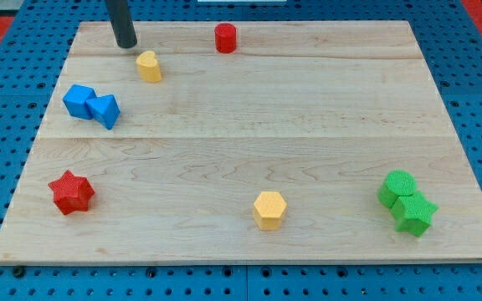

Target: Slide yellow heart to the center

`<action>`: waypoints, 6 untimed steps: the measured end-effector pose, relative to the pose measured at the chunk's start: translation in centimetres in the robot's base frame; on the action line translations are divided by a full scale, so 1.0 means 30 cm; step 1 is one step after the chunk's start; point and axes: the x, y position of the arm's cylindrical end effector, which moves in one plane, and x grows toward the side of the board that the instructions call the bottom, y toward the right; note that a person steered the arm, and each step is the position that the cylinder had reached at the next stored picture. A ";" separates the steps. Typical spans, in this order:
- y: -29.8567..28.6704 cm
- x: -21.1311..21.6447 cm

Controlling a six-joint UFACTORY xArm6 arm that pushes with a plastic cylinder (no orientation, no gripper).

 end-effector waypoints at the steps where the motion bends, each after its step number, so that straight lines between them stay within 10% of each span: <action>1: 0.209 0.148; 3: 0.224 -0.017; 6: 0.477 0.354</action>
